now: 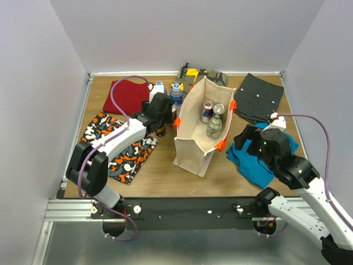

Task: Take the beverage out of the canvas bag
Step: Place the drink at the center of the board.

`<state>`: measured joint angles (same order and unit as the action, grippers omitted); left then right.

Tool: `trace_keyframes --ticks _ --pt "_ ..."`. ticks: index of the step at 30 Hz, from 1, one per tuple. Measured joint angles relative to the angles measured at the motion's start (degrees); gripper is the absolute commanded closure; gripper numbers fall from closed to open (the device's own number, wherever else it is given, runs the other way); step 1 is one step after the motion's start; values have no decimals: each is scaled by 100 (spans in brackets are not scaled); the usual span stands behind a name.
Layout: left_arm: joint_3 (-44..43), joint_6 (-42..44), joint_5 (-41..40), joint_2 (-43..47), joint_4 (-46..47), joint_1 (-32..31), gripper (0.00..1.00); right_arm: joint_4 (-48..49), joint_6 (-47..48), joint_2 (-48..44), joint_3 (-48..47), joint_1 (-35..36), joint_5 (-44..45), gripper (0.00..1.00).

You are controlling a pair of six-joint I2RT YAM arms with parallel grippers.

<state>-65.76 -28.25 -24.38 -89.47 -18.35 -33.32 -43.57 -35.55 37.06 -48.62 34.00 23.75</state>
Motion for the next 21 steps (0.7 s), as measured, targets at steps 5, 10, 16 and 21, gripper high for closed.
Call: trace_keyframes --ticks 5,10,16,21 --pt "-2 -2 0 87 -31 0 18 7 -2 -31 0 0 0 0" --pt "-133 -9 -9 153 -199 0 14 24 0 -39 7 0 0 0" --pt "-186 -11 -46 402 -417 -2 9 31 0 -72 31 0 0 0" --pt "-332 -11 -39 693 -575 0 1 57 0 -74 50 0 0 0"
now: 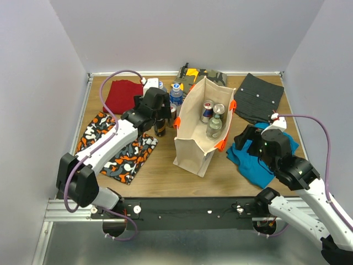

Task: Take the beverage out of the canvas bag
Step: Place the drink at the center of the board.

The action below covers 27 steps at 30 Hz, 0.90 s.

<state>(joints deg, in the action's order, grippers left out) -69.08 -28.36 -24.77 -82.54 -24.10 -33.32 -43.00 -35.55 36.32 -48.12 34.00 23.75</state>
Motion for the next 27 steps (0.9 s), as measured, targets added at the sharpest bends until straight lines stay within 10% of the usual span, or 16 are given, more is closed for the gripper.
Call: trace_keyframes --ticks 19,23,27 --pt "-802 271 1641 1204 -407 -190 1 883 98 -380 -2 0 -584 1" --pt "-1132 420 1720 1095 -457 -581 1 1104 -61 164 -13 0 -1040 16" --pt "-1211 476 1731 977 -485 -859 1 1373 -249 402 149 0 -1484 52"
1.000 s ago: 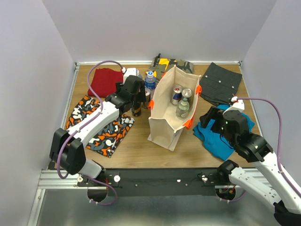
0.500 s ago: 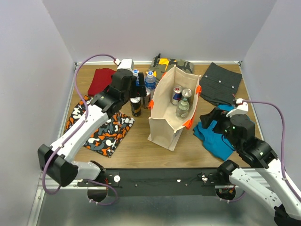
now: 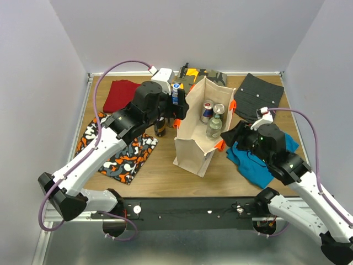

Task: Take the beverage out of the canvas bag
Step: Place the drink at the center of the board, then take out the drink from the canvas bag.

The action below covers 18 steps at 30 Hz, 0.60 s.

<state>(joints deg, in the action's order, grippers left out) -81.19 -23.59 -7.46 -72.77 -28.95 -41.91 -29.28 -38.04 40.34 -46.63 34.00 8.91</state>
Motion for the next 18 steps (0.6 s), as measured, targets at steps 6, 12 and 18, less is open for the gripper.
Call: trace_keyframes --ticks 6,12,18 --pt "-162 31 -2 -289 -116 -299 1 136 -243 -127 87 0 -238 81" --pt "-483 76 -2 -527 -127 -562 1 142 -299 -223 223 0 -345 90" --pt "-839 179 13 -822 -111 -914 1 168 -404 -431 496 0 -382 90"
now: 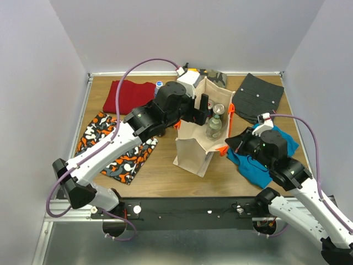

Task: Take the beverage out of the canvas bag
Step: Take out the drink from the canvas bag.

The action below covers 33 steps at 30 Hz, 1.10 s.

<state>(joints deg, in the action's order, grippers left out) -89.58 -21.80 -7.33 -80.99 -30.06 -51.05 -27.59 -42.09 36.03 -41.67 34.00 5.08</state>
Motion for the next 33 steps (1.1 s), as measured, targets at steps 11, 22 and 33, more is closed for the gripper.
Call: trace_keyframes --ticks 11,22,33 --pt "-151 26 48 -778 44 -168 1 -262 -37 -273 76 0 269 90" --pt "-286 -111 61 -1659 173 -190 1 -352 -37 -282 243 0 369 90" --pt "-664 -164 52 -2234 260 -190 1 -358 -37 -249 254 0 372 86"
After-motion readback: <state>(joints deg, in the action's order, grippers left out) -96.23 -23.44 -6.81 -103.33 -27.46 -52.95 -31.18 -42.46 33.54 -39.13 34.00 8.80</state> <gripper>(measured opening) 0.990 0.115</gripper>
